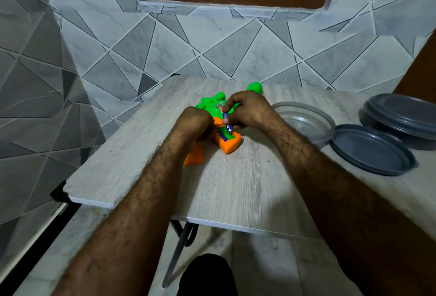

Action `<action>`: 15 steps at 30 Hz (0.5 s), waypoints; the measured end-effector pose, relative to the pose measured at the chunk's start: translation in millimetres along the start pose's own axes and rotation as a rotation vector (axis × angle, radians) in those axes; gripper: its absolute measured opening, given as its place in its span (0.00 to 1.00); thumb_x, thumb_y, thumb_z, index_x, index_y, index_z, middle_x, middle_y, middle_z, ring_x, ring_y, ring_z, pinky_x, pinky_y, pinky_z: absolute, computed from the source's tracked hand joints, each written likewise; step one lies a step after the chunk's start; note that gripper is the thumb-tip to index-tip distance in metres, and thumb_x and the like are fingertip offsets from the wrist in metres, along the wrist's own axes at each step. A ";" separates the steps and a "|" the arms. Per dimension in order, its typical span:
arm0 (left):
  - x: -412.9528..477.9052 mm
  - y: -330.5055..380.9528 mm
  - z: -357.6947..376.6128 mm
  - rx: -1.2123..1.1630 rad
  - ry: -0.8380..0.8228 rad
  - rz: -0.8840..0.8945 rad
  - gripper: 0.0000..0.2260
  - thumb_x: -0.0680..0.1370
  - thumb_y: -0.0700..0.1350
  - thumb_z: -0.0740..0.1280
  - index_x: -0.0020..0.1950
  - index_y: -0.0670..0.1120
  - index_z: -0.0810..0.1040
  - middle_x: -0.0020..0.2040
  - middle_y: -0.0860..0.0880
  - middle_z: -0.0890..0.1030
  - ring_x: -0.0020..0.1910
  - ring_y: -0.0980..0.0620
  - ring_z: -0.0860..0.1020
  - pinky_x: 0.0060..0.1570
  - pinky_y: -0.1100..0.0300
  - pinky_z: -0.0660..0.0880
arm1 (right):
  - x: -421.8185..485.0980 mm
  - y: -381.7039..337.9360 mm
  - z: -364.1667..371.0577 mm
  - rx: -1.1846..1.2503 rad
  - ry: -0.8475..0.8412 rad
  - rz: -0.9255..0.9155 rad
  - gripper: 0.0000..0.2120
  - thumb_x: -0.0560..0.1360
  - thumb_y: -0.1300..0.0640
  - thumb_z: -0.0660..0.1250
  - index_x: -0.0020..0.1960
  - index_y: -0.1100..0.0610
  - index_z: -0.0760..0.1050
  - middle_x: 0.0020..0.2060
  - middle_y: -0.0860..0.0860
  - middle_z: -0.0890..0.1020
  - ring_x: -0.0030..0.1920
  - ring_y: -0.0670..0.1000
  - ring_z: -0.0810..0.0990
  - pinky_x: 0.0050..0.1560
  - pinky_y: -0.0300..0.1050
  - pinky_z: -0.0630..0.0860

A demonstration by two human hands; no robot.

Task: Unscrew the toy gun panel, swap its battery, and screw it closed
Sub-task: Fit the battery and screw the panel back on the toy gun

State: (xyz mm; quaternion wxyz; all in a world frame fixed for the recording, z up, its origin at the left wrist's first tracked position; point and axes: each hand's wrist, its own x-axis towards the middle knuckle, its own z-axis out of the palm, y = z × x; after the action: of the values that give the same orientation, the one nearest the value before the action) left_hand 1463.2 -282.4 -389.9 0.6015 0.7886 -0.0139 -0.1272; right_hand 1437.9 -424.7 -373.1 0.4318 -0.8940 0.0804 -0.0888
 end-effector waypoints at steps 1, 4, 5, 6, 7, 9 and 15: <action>0.2 -0.9 -1.1 0.052 -0.008 0.027 0.04 0.78 0.35 0.63 0.48 0.40 0.78 0.38 0.41 0.78 0.33 0.48 0.76 0.39 0.56 0.75 | 0.6 1.0 1.4 -0.004 0.011 -0.005 0.11 0.65 0.69 0.77 0.41 0.58 0.80 0.30 0.50 0.79 0.27 0.48 0.80 0.31 0.42 0.82; -1.0 -1.1 -3.0 0.161 -0.038 0.093 0.10 0.78 0.34 0.63 0.39 0.45 0.76 0.40 0.43 0.79 0.35 0.50 0.77 0.41 0.56 0.80 | 3.5 2.5 6.0 -0.032 0.037 -0.037 0.10 0.65 0.69 0.78 0.41 0.59 0.80 0.30 0.49 0.79 0.27 0.48 0.80 0.31 0.42 0.82; -0.4 -1.3 -3.2 0.192 -0.021 0.100 0.12 0.78 0.34 0.62 0.37 0.46 0.75 0.43 0.41 0.80 0.38 0.47 0.79 0.47 0.52 0.81 | 4.5 2.5 7.2 -0.056 0.039 -0.047 0.10 0.65 0.69 0.78 0.41 0.59 0.80 0.31 0.51 0.79 0.28 0.49 0.80 0.32 0.42 0.82; -0.3 -1.1 -3.9 0.219 -0.003 0.101 0.13 0.78 0.34 0.62 0.37 0.46 0.76 0.46 0.39 0.81 0.42 0.45 0.80 0.52 0.48 0.80 | 5.3 2.3 8.5 -0.084 0.038 -0.054 0.10 0.65 0.68 0.78 0.41 0.58 0.80 0.31 0.52 0.79 0.28 0.49 0.80 0.32 0.42 0.82; -0.1 -1.2 -3.8 0.233 0.008 0.100 0.12 0.79 0.34 0.63 0.38 0.45 0.77 0.49 0.38 0.81 0.46 0.43 0.80 0.55 0.47 0.80 | 6.6 2.3 8.9 -0.114 0.035 -0.058 0.10 0.65 0.67 0.78 0.41 0.58 0.81 0.32 0.52 0.80 0.29 0.49 0.80 0.32 0.41 0.82; 1.2 -3.3 -3.3 0.213 0.019 0.092 0.09 0.78 0.34 0.64 0.49 0.42 0.83 0.50 0.38 0.81 0.48 0.43 0.81 0.56 0.47 0.80 | 10.1 2.8 9.5 -0.164 0.033 -0.063 0.10 0.64 0.64 0.79 0.41 0.56 0.82 0.35 0.53 0.82 0.33 0.50 0.83 0.35 0.42 0.83; 3.0 -7.9 -3.6 0.153 -0.010 0.083 0.13 0.75 0.34 0.70 0.58 0.42 0.82 0.47 0.41 0.82 0.45 0.46 0.81 0.53 0.51 0.81 | 11.9 5.8 8.8 -0.095 0.044 -0.047 0.11 0.65 0.65 0.78 0.38 0.54 0.79 0.32 0.52 0.81 0.32 0.52 0.82 0.36 0.45 0.83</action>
State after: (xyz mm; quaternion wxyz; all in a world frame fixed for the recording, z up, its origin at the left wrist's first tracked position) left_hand 1465.9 -277.3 -397.1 0.5441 0.8304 -0.0592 -0.1049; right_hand 1451.1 -424.2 -381.9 0.3848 -0.9129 0.0732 -0.1146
